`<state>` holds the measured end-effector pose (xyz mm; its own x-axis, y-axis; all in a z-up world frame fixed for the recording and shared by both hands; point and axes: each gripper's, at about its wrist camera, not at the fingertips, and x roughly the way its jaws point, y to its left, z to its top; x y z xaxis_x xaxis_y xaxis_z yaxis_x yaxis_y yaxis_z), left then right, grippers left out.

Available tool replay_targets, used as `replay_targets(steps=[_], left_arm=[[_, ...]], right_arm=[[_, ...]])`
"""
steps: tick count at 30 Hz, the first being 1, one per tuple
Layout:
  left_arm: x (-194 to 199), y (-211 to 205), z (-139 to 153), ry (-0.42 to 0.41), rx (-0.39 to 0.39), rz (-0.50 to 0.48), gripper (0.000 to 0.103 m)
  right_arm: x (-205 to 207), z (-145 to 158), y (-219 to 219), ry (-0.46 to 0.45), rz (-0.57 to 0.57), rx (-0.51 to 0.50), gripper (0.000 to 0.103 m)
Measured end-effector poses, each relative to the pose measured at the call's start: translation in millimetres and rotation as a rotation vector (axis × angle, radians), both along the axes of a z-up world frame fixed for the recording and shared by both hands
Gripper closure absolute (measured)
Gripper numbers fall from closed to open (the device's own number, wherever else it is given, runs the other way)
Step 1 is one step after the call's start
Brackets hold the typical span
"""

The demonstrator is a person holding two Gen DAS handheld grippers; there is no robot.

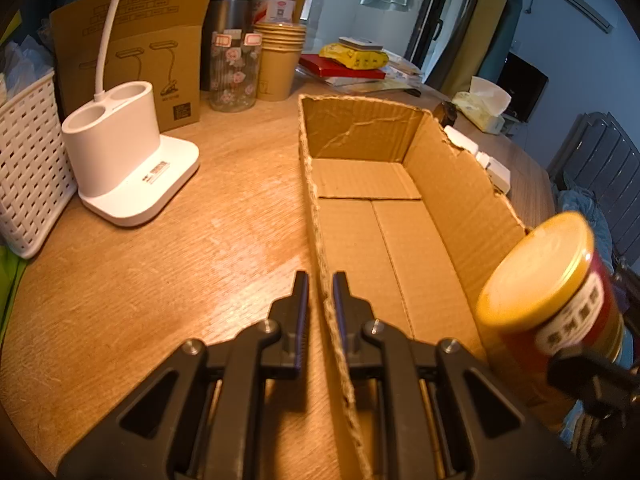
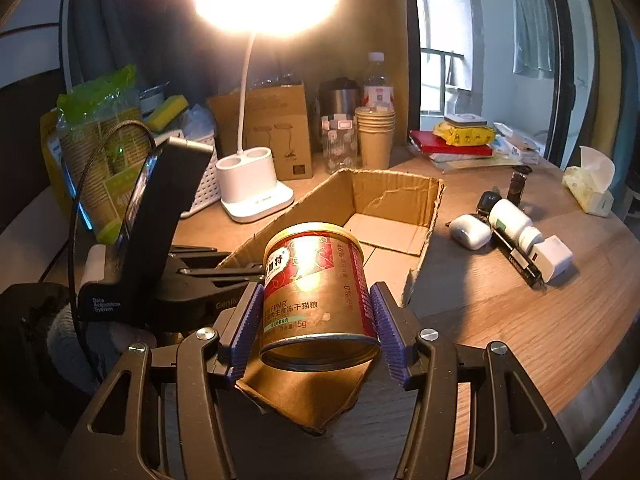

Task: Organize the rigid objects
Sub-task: 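Carry the tin into the box and open the right tool, then move the right tool back to the white charger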

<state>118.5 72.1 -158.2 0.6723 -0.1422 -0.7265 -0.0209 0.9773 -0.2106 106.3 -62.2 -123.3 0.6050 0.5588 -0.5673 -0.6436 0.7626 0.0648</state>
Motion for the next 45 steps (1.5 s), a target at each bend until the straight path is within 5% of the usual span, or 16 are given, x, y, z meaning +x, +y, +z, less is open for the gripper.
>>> replay_targets(steps=[26, 31, 45], left_arm=[[1.2, 1.2, -2.1, 0.008, -0.007, 0.003, 0.089], [3.0, 1.1, -3.9, 0.016, -0.012, 0.000, 0.089], [4.5, 1.3, -5.1, 0.021, -0.016, -0.003, 0.089]], right_arm=[[2.3, -1.4, -9.7, 0.026, 0.018, 0.013, 0.041], [4.8, 13.5, -29.8, -0.019, -0.032, 0.075, 0.040], [61.2, 3.8, -105.3, -0.044, -0.283, 0.036, 0.039]])
